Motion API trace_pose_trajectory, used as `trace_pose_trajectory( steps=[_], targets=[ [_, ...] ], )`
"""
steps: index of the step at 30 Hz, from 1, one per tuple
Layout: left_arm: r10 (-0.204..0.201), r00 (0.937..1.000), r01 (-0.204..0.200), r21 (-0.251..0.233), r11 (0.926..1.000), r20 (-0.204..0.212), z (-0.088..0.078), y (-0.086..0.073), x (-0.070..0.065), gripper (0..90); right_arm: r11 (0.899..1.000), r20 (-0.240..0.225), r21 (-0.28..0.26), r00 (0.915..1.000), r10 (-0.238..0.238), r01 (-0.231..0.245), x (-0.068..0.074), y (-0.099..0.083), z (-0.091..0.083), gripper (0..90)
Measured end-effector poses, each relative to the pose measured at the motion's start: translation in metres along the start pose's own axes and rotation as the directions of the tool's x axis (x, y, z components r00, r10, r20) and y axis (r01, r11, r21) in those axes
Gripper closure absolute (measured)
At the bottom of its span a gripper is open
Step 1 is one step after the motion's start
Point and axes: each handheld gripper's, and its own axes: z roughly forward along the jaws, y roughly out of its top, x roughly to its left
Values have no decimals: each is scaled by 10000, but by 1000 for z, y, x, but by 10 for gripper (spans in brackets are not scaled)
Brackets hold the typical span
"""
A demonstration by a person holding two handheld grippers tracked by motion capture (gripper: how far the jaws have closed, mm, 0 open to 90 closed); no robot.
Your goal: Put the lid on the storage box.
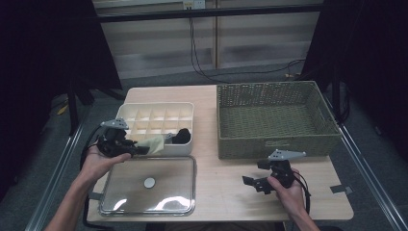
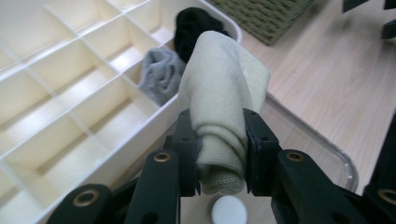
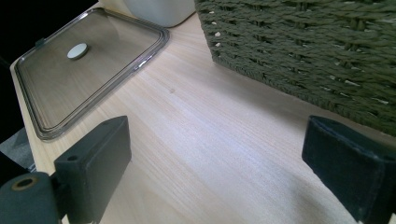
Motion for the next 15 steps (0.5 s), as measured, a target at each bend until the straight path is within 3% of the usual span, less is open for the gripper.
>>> trace_pose_trajectory(
  steps=[3, 15],
  targets=[
    [-96, 9999, 95, -34, 9999, -131, -4, 1, 8, 704, 10000, 14, -21, 10000, 12, -12, -1, 0, 0, 78],
    [-430, 9975, 478, 880, 9950, -557, -2, 10, 35, 705, 10000, 59, 34, 10000, 29, -29, 0, 0, 1, 73]
  ],
)
